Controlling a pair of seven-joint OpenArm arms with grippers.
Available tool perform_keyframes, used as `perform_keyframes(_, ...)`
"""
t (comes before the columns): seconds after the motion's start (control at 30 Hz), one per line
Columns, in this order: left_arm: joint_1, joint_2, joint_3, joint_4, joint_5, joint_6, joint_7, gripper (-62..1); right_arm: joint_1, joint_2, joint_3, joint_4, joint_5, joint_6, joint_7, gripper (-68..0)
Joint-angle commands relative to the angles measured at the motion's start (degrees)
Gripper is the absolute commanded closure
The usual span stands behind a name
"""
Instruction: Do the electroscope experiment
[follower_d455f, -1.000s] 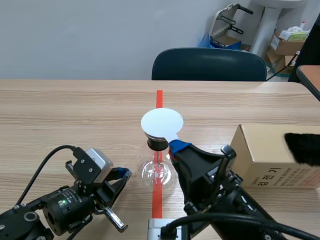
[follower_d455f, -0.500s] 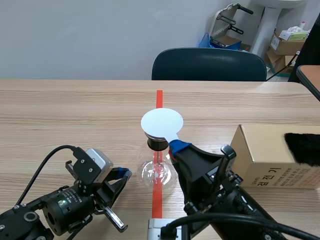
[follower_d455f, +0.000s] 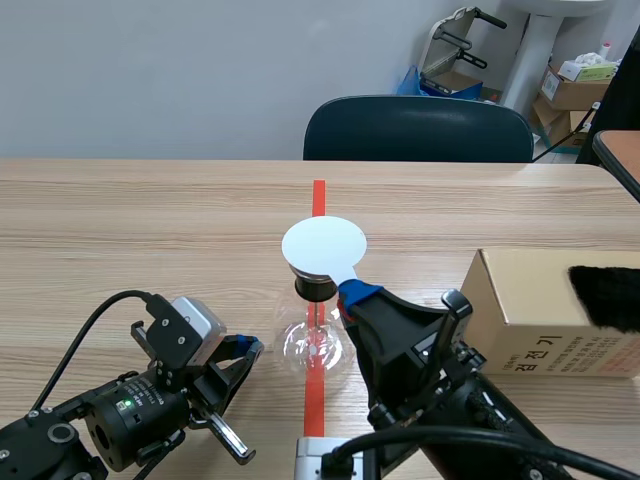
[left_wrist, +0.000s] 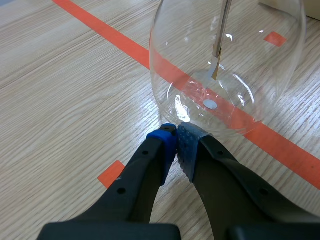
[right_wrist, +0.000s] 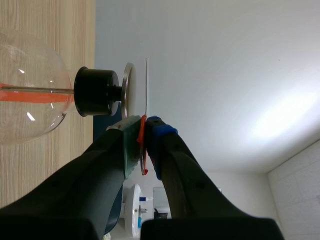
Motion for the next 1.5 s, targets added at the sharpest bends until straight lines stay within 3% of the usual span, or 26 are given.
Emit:
perform_keyframes(0.0, -0.15, 0.17, -0.24, 1.09, -0.37, -0.13, -0.79, -4.4, 0.39, 0.72, 0.17, 0.74, -0.04, -0.57, -0.04, -1.7)
perform_keyframes(1.17, -0.15, 0.17, -0.24, 1.09, -0.37, -0.13, -0.81, -4.4, 0.39, 0.72, 0.17, 0.74, -0.04, -0.57, -0.31, -1.7)
perform_keyframes(1.27, -0.15, 0.17, -0.24, 1.09, -0.37, -0.13, -0.81, -4.4, 0.39, 0.72, 0.17, 0.74, -0.04, -0.57, -1.86, -1.7)
perform_keyframes(1.47, -0.15, 0.17, -0.24, 1.09, -0.37, -0.13, -0.81, -4.4, 0.39, 0.72, 0.17, 0.74, -0.04, -0.57, -9.53, -1.7)
